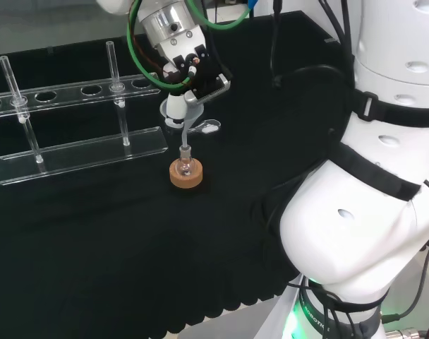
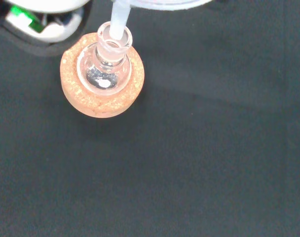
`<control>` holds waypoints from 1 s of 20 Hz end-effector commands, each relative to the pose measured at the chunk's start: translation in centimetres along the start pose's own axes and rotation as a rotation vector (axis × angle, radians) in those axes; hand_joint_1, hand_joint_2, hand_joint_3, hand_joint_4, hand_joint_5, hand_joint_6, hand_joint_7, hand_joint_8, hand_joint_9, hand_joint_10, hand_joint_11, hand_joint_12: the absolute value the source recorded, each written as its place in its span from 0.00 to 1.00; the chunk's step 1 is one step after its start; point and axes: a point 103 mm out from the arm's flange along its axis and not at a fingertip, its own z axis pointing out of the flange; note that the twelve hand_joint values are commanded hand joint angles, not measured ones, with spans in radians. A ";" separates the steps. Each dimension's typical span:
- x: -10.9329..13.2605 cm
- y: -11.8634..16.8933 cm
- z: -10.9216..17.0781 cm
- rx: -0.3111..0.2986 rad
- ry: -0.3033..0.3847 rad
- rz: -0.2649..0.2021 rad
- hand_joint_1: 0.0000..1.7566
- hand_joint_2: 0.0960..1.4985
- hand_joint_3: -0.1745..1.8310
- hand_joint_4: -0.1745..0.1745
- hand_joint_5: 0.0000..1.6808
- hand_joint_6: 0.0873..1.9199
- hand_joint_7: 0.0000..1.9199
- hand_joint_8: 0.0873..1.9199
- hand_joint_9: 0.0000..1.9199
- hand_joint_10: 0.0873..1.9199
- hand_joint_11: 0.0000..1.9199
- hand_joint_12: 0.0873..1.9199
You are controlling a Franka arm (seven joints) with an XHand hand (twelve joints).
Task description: Place the funnel on the round-bottom flask.
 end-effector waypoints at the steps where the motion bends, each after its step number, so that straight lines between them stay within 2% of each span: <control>1: 0.9 -0.2 -0.1 0.009 -0.013 0.001 0.54 0.43 0.39 0.38 0.49 0.43 0.39 0.44 0.59 0.26 0.38 0.58; 20: 0.5 1.5 1.1 0.036 -0.015 0.005 0.53 0.43 0.39 0.38 0.49 0.43 0.39 0.44 0.59 0.26 0.38 0.58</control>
